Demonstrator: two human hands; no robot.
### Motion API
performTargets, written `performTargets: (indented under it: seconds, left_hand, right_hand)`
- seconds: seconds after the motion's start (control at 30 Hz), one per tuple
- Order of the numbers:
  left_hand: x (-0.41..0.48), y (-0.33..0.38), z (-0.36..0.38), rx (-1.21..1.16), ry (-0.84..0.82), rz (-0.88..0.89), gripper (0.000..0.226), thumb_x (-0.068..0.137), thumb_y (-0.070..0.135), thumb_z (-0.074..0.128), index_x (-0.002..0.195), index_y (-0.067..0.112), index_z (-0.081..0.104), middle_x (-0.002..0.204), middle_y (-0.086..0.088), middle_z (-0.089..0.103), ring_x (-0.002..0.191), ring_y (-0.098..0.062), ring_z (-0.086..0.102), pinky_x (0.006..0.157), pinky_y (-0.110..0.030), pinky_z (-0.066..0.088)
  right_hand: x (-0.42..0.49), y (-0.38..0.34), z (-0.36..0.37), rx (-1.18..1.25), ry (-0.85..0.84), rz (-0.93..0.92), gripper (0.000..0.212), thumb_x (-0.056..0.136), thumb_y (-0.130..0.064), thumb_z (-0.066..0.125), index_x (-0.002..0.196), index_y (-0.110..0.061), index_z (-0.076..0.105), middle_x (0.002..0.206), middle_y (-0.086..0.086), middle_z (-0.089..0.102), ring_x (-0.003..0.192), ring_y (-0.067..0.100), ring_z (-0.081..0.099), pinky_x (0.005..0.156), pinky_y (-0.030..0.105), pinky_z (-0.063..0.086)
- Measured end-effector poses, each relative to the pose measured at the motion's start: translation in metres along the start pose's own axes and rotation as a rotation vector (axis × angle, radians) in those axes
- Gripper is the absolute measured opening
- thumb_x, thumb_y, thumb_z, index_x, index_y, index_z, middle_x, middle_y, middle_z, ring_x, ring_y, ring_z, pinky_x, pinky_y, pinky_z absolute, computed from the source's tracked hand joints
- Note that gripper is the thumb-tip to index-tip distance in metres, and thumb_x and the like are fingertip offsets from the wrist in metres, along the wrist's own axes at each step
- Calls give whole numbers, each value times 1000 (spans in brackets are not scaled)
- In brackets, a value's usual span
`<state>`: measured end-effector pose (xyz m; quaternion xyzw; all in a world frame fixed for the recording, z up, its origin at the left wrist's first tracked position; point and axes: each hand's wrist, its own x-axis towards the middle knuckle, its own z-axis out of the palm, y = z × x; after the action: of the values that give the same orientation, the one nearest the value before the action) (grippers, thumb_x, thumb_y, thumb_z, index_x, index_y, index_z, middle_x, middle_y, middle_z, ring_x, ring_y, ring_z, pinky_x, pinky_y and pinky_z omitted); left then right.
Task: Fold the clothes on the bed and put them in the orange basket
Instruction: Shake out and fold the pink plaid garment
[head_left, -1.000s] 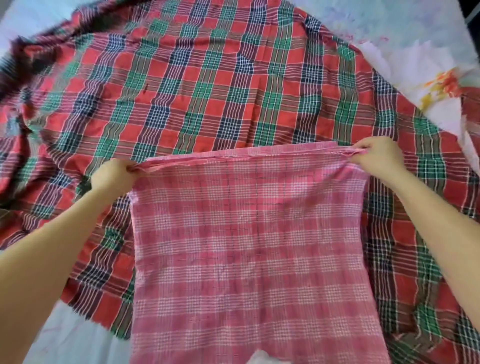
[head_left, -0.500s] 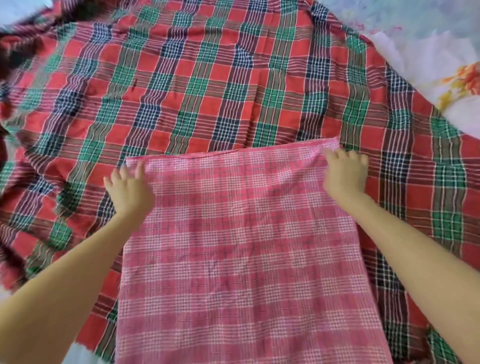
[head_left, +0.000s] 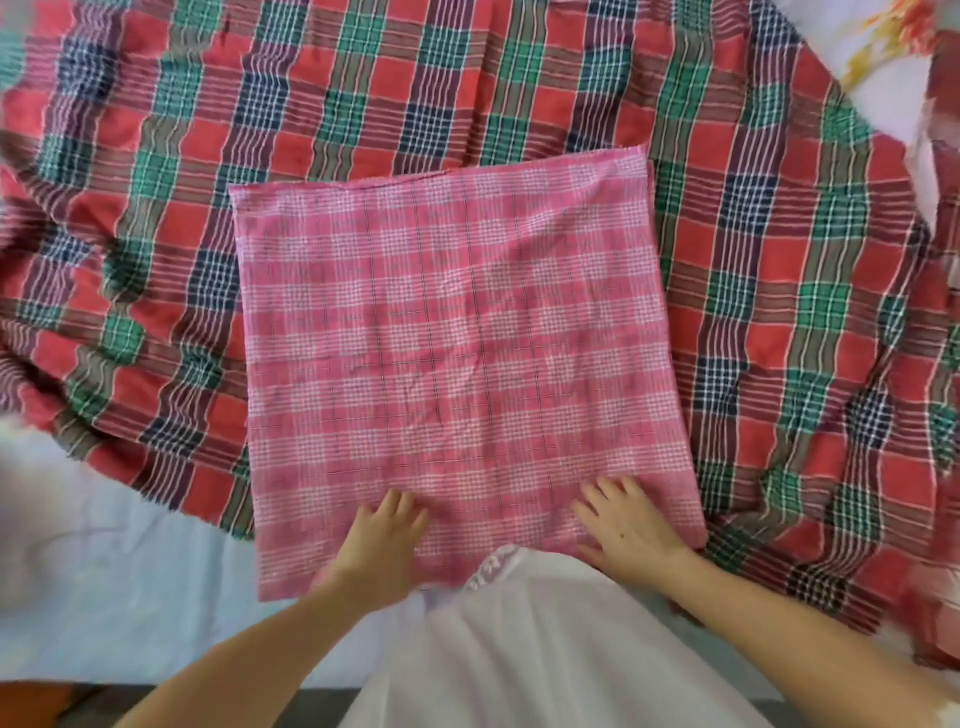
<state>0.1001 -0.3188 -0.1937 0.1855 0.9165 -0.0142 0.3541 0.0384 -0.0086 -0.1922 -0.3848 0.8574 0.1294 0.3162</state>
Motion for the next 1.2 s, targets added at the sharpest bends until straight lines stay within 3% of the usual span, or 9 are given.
performTargets:
  seconds: [0.1, 0.17, 0.23, 0.37, 0.57, 0.7, 0.8, 1.03, 1.2]
  left_hand:
    - [-18, 3, 24, 199, -110, -2, 80, 88, 52, 45, 147, 9, 12, 145, -18, 21, 133, -38, 22, 101, -62, 27]
    - [-26, 3, 30, 246, -114, -16, 84, 92, 45, 43, 148, 6, -7, 152, -20, 6, 140, -39, 10, 105, -67, 16]
    - [-35, -2, 34, 259, -121, -36, 98, 85, 35, 57, 147, 6, -13, 153, -23, 0, 141, -42, 9, 104, -69, 18]
    - [-47, -22, 43, 147, -96, -82, 127, 31, 10, 87, 141, 11, 23, 136, -27, 44, 121, -44, 49, 86, -64, 43]
    - [-67, -57, 52, 47, -67, -133, 110, 8, 3, 85, 116, 10, 67, 118, -24, 61, 105, -44, 61, 68, -62, 52]
    - [-73, -67, 53, -85, -94, -202, 100, 31, 34, 91, 124, 13, 62, 128, -13, 58, 114, -36, 58, 80, -58, 49]
    - [-69, -67, 32, -268, 42, -315, 63, 60, 17, 81, 120, 13, 62, 121, -9, 64, 111, -33, 61, 86, -48, 51]
    - [-63, -139, -63, -974, 416, -828, 21, 63, 27, 61, 65, 6, 60, 54, -7, 55, 56, -25, 51, 51, -31, 33]
    - [-24, -214, -150, -1269, 676, -765, 9, 82, 11, 69, 90, 11, 66, 46, 12, 58, 41, 0, 50, 37, -8, 38]
  right_hand:
    - [-17, -3, 17, -66, -114, -6, 67, 78, -47, 64, 133, -10, 50, 135, 22, 47, 122, 40, 46, 98, 62, 33]
    - [-24, 2, 20, -133, -144, 12, 70, 91, -27, 53, 150, -15, 15, 153, 21, 17, 139, 41, 21, 108, 64, 19]
    - [-28, 7, 16, -55, -132, 117, 74, 83, -20, 64, 147, -17, 27, 150, 21, 29, 134, 41, 32, 104, 65, 27]
    - [-28, 24, 13, 151, -22, 131, 71, 35, 3, 80, 104, -8, 71, 110, 16, 68, 100, 35, 65, 81, 53, 53]
    - [-33, 68, -23, 506, 159, 333, 33, 83, -3, 58, 110, -18, 70, 107, 6, 71, 98, 28, 67, 78, 41, 54]
    - [-3, 95, -69, 664, 269, 536, 25, 93, -20, 51, 110, -20, 68, 112, 8, 69, 103, 31, 62, 81, 37, 50]
    - [31, 113, -107, 890, 385, 610, 19, 88, -19, 62, 103, -12, 71, 106, 10, 69, 102, 32, 61, 74, 32, 43]
    - [63, 161, -159, 1151, 548, 651, 34, 89, -19, 63, 118, -2, 61, 131, 13, 55, 123, 30, 48, 94, 34, 36]
    - [97, 193, -193, 1314, 707, 750, 30, 91, -15, 60, 117, 0, 59, 120, 14, 59, 113, 31, 53, 88, 36, 40]
